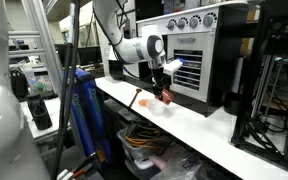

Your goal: Pick the pink cup and pour the beans into the bowl

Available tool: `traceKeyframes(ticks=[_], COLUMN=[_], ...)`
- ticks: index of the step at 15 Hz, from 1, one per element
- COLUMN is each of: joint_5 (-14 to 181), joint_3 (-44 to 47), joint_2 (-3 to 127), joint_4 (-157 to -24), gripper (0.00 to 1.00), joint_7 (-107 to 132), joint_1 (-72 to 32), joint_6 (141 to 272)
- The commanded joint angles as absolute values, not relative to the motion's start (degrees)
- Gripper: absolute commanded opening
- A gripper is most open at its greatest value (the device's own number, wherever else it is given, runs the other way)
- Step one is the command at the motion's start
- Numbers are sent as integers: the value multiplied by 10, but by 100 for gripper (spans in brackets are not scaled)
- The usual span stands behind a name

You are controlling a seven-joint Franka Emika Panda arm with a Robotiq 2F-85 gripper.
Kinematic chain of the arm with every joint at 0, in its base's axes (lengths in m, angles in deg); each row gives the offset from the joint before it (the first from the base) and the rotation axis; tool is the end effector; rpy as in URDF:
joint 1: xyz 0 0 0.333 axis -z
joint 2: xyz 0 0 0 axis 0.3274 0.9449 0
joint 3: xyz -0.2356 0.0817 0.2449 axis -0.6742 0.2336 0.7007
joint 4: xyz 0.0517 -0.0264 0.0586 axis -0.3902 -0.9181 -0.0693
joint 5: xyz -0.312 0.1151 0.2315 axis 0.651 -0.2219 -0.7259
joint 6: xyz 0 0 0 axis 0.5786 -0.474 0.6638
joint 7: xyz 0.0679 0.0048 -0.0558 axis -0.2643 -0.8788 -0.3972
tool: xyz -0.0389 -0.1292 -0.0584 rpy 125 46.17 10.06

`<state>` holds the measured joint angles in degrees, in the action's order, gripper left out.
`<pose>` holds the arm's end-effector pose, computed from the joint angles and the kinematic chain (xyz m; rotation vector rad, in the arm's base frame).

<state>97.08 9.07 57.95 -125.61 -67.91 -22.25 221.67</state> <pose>0.5810 0.0681 0.2752 1.9511 2.1712 0.0771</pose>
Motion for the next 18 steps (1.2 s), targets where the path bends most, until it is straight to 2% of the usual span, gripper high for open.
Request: traceKeyframes(ticks=[1,18], joint_5=[1026,1151], joint_3=[82,92], joint_2=[600,623], joint_4=[-1229,-1157], gripper=[48,48], joint_7=[-629,-565], joint_1=[-230,-259], joint_6=[2194,2069])
